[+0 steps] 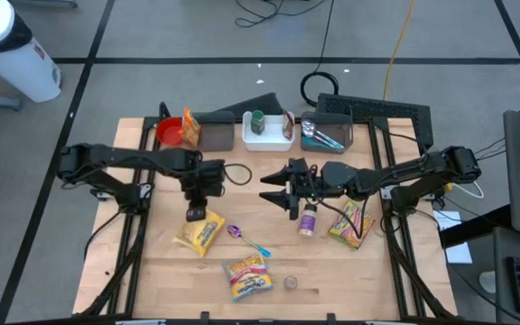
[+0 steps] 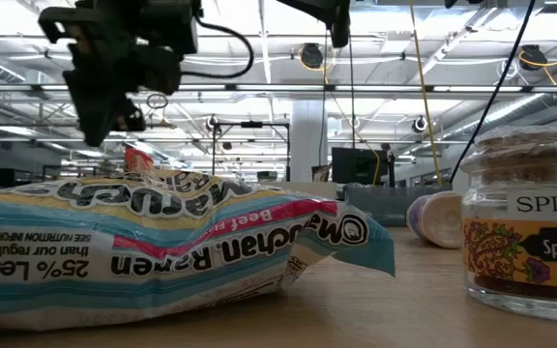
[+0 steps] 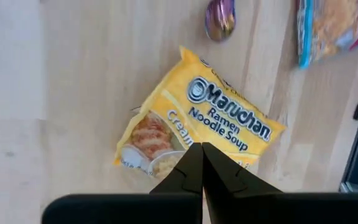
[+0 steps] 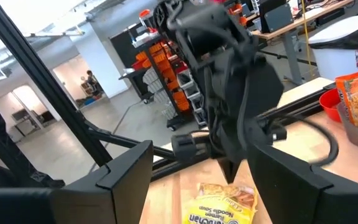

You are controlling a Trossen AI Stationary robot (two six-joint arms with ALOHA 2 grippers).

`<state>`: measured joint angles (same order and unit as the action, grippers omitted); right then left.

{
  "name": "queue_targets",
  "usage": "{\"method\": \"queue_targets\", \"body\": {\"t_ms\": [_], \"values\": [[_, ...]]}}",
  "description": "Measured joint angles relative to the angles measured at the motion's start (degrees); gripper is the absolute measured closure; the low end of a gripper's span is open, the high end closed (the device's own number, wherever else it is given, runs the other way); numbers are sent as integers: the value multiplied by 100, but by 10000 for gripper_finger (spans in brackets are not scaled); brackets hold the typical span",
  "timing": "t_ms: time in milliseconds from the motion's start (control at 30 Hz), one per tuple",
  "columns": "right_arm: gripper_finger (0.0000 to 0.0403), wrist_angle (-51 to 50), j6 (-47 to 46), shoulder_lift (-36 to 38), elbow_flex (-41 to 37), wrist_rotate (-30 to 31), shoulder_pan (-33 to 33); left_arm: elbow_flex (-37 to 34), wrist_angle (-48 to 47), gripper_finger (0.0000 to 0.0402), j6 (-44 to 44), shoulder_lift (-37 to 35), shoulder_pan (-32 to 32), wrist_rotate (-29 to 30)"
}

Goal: Pick & Place Food Item
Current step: Put the yellow noodle pack into the left black bin

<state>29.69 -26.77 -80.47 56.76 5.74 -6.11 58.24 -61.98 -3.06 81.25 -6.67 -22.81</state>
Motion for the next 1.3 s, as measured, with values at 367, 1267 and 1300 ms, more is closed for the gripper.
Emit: {"method": "queue_targets", "body": {"t_ms": [367,1267,1300], "values": [[152,-129,46,-2,-3,3,0,97,-138,392,361,27,-247,214],[152,-308,-256,-2,-3,6,0,100,-14,188,2728,1650,-972,-592],[152,-308,-258,-2,-3,8,0,100,41,188,2743,1727,-972,-632]]}}
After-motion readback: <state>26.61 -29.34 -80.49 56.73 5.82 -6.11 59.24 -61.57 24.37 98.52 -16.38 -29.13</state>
